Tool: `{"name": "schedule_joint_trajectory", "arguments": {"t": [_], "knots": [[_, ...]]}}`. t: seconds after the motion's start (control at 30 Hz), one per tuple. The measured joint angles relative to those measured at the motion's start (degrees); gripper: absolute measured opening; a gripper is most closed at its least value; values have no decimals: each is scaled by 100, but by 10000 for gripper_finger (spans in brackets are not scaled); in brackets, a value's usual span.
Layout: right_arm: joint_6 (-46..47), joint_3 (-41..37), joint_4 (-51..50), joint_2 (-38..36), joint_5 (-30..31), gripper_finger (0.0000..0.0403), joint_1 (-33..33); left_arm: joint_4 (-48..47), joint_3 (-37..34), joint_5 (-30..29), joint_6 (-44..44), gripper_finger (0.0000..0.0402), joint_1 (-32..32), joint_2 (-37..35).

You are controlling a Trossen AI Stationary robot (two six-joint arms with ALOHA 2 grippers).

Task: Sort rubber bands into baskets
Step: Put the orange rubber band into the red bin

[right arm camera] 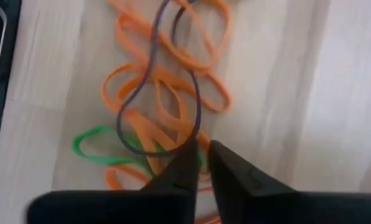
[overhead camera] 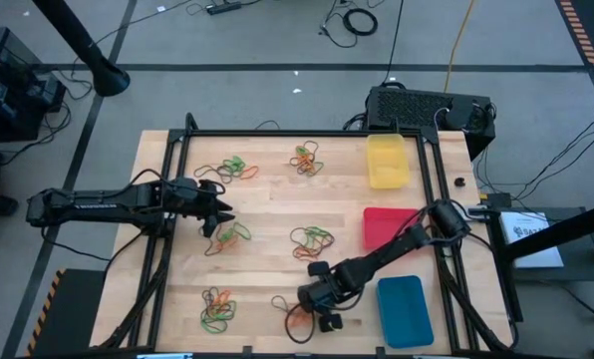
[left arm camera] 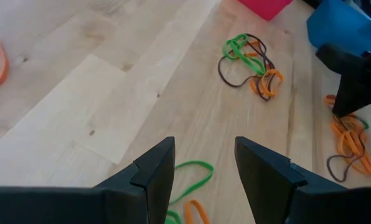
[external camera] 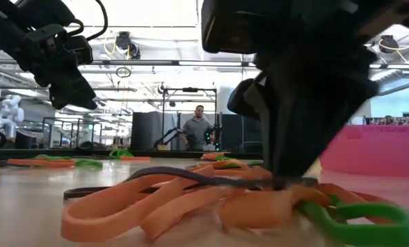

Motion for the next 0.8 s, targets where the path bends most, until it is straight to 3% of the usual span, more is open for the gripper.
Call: {"name": "schedule_joint_trajectory", "arguments": {"t": [0.43,0.8], "knots": [[358,-4,-42,-901,123,3,-219,3,0,1,0,175,0,0],[589,-2,-1582,-1642,1920,1,-195,20,0,-40,21,175,0,0]]}}
